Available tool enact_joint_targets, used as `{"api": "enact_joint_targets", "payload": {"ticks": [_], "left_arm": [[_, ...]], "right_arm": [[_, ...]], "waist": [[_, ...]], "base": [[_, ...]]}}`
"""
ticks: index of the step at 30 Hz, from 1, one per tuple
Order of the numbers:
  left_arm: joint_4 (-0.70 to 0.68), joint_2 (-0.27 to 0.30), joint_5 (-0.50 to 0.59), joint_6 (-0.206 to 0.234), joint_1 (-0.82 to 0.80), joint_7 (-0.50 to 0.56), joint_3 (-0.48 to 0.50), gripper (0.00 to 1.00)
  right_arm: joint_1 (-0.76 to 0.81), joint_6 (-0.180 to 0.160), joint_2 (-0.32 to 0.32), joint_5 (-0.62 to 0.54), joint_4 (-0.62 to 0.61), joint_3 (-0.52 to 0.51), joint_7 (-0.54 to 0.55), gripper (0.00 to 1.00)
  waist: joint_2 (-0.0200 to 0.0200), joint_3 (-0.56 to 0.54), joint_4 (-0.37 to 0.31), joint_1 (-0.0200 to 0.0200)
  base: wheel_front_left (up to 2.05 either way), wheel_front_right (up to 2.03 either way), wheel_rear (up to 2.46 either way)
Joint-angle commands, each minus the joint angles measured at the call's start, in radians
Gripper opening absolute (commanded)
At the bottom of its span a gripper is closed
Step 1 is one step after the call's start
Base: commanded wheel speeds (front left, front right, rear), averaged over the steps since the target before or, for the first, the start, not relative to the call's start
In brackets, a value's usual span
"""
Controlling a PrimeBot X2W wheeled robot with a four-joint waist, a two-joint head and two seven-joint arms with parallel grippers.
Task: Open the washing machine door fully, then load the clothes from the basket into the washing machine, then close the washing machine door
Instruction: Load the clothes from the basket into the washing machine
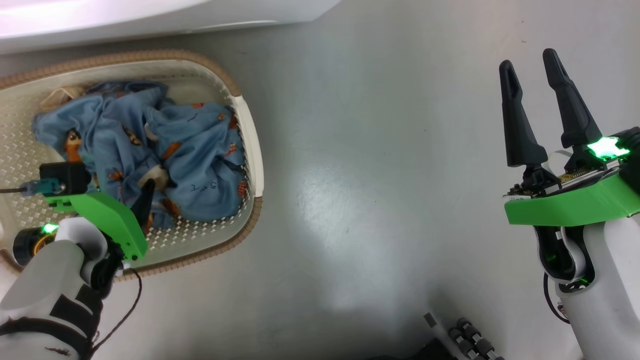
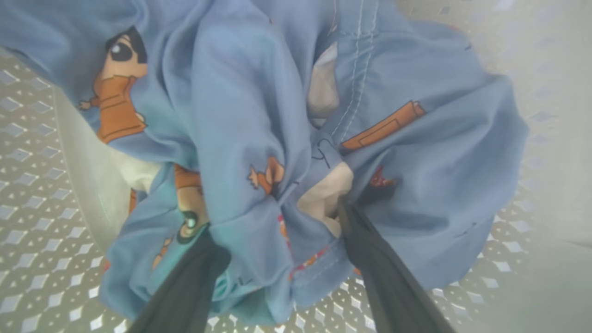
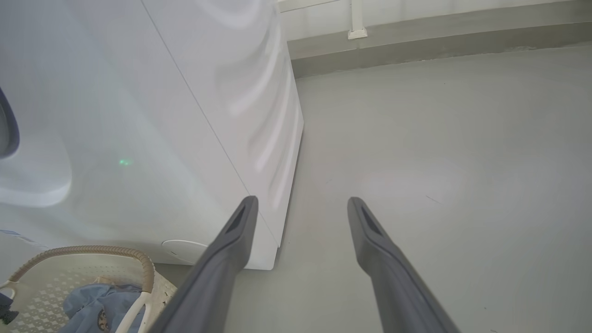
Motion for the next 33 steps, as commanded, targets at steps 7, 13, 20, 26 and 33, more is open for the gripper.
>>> {"api": "enact_joint_targets", "payload": {"ticks": [7, 13, 20, 26, 33], "left_arm": [[-0.014, 0.053, -0.051, 0.001, 0.001, 0.003, -0.051, 0.0], [-0.019, 0.049, -0.092, 0.001, 0.012, -0.034, -0.089, 0.0], [-0.023, 0.041, -0.14, 0.001, 0.04, -0.136, -0.112, 0.0], [-0.04, 0.038, -0.17, 0.001, 0.084, -0.2, -0.145, 0.0], [-0.064, 0.04, -0.186, 0.001, 0.134, -0.241, -0.17, 0.0]], "right_arm": [[0.024, 0.008, 0.002, -0.012, -0.024, 0.017, -0.008, 1.0], [0.034, 0.008, 0.0, -0.011, -0.016, 0.015, -0.008, 1.0], [0.048, 0.008, -0.005, -0.006, 0.002, 0.017, -0.008, 1.0], [0.068, 0.008, -0.01, 0.003, 0.022, 0.018, -0.008, 1.0], [0.106, 0.008, -0.017, 0.012, 0.039, 0.019, -0.008, 1.0]], "waist": [[-0.0001, -0.008, -0.009, 0.0], [-0.0001, -0.048, 0.0, 0.0], [-0.0001, -0.122, 0.021, 0.0], [-0.0001, -0.201, 0.038, 0.0], [-0.0001, -0.304, 0.055, 0.0]], "base": [[0.0, 0.0, 0.0], [0.0, 0.0, 0.0], [0.0, 0.0, 0.0], [0.0, 0.0, 0.0], [0.0, 0.0, 0.0]]}}
